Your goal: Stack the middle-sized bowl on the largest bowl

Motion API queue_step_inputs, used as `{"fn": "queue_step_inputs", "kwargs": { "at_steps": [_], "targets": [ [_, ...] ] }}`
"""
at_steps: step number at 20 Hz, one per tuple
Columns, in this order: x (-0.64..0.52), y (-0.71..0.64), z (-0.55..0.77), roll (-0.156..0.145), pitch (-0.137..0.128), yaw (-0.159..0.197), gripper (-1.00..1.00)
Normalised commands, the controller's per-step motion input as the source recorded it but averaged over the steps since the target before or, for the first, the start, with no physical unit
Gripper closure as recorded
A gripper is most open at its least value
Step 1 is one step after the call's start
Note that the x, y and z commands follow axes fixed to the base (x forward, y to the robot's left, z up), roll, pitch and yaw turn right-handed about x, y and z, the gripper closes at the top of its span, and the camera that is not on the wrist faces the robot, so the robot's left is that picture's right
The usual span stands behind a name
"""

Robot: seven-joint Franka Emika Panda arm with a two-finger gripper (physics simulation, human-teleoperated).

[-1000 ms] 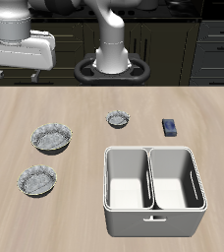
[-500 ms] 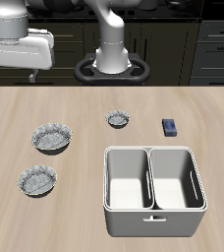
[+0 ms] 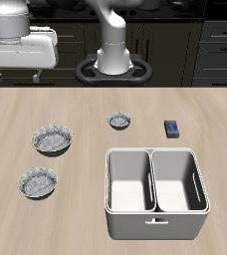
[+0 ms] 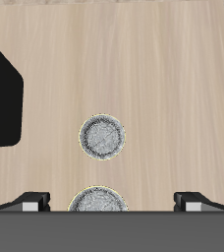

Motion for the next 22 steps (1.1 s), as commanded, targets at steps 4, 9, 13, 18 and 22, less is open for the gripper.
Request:
{"fn": "queue_step_inputs", "kwargs": {
  "at_steps": [4, 9, 13, 18, 22],
  "targets": [
    [0.05, 0.02, -0.04, 0.007, -0.008, 0.006, -1.00],
    [0.05, -0.16, -0.17, 0.014, 0.000, -0.028, -1.00],
    [0.02, -0.10, -0.17, 0.022, -0.001, 0.007, -1.00],
    [0.03, -0.04, -0.10, -0.004, 0.001, 0.003, -1.00],
    [0.01, -0.06, -0.15, 0.005, -0.003, 0.014, -1.00]
  ]
}}
